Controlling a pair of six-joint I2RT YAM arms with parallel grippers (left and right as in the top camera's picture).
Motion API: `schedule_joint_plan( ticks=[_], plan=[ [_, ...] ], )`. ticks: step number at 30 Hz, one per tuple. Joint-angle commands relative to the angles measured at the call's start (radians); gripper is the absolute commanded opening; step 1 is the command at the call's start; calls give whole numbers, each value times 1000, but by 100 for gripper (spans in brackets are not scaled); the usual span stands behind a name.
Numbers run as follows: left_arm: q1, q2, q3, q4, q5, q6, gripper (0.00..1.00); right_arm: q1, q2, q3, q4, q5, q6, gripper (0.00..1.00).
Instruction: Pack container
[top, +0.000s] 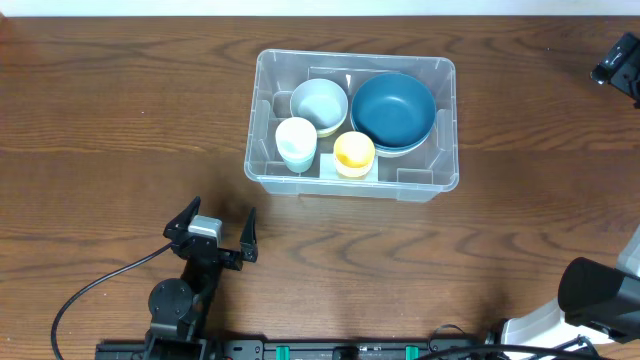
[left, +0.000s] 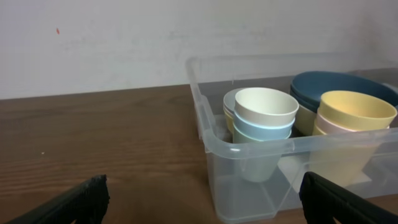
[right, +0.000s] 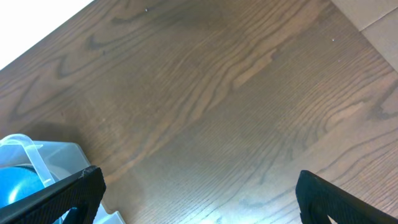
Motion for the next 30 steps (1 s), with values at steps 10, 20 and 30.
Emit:
schedule_joint_plan(
  ticks=[10, 20, 30],
  plan=[
    [6, -10, -6, -60, -8, 28, 98, -4, 3, -2, -1, 6, 13, 99],
    [6, -7, -6, -60, -8, 28, 98, -4, 3, -2, 0, 6, 13, 99],
    [6, -7, -6, -60, -8, 28, 98, -4, 3, -2, 0, 6, 13, 99]
  ],
)
